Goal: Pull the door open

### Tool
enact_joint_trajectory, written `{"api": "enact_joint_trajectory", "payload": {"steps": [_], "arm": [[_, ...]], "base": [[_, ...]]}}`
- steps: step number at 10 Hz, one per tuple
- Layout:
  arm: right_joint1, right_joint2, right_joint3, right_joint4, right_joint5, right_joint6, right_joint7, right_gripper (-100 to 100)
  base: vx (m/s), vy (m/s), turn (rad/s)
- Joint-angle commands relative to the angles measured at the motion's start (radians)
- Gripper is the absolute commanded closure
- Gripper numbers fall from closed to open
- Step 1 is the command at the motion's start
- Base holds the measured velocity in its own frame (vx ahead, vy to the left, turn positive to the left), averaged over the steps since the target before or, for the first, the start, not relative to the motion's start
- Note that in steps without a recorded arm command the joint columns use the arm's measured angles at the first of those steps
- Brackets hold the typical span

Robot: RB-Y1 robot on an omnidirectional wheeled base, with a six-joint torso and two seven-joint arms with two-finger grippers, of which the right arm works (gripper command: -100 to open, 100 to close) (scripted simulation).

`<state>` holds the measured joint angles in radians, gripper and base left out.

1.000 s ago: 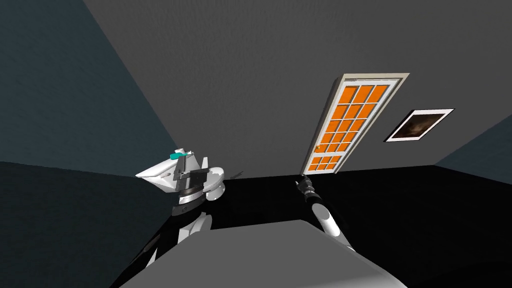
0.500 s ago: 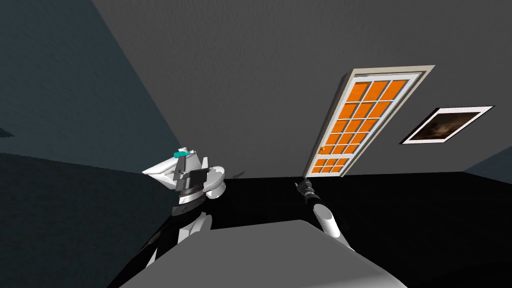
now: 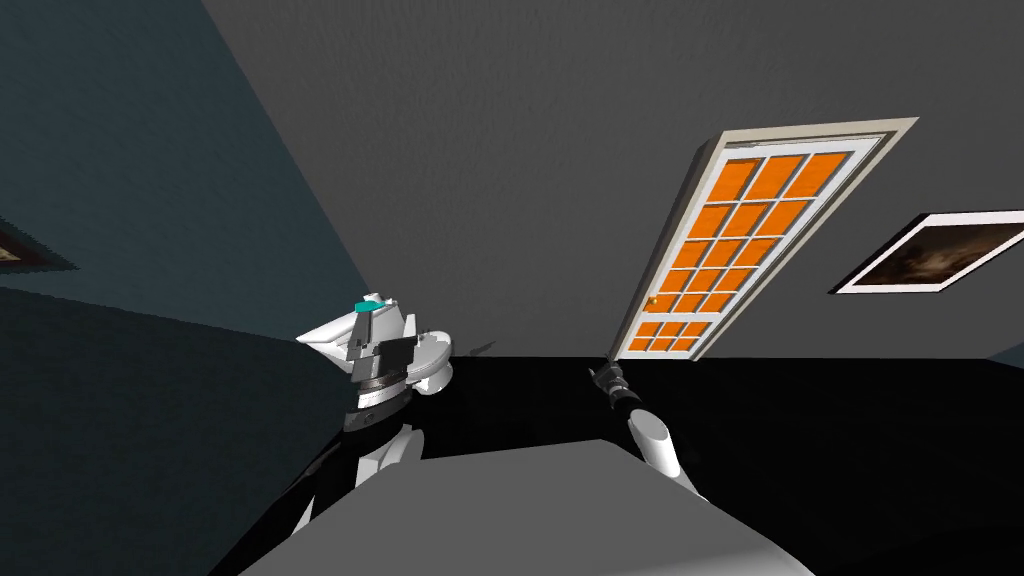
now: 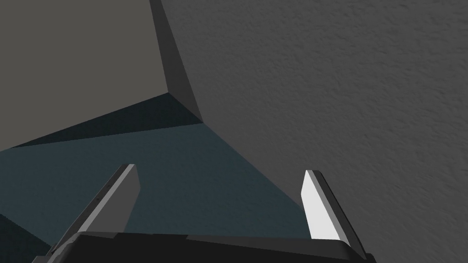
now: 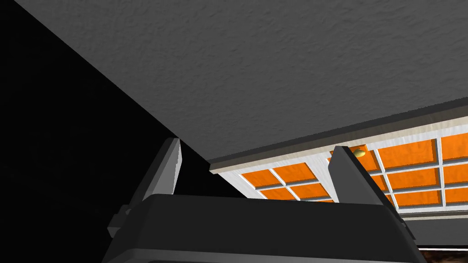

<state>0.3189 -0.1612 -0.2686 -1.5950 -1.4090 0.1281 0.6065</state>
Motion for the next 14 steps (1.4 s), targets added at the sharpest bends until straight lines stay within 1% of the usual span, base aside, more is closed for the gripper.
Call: {"api": "enact_joint_trajectory", "payload": {"steps": [1, 2, 4, 6, 9, 12, 13, 14], "arm": [[-0.003, -0.002, -0.004, 0.014, -0.035, 0.014, 0.018, -100], [-0.005, -0.002, -0.007, 0.024, -0.057, 0.024, 0.029, -100], [-0.008, -0.001, -0.011, 0.034, -0.079, 0.034, 0.04, -100], [-0.012, -0.001, -0.018, 0.054, -0.124, 0.055, 0.063, -100], [-0.017, 0.0, -0.025, 0.074, -0.169, 0.076, 0.086, -100], [-0.024, 0.001, -0.036, 0.104, -0.236, 0.107, 0.119, -100], [-0.025, 0.001, -0.038, 0.109, -0.247, 0.112, 0.125, -100], [-0.028, 0.001, -0.042, 0.119, -0.27, 0.123, 0.136, -100]], "base": [[0.014, -0.061, 0.072], [0.013, -0.082, 0.092], [0.02, -0.081, 0.044], [0.033, -0.087, 0.076], [0.018, -0.09, 0.058], [0.02, -0.098, 0.074], [0.029, -0.103, 0.054], [0.013, -0.086, 0.054]]}}
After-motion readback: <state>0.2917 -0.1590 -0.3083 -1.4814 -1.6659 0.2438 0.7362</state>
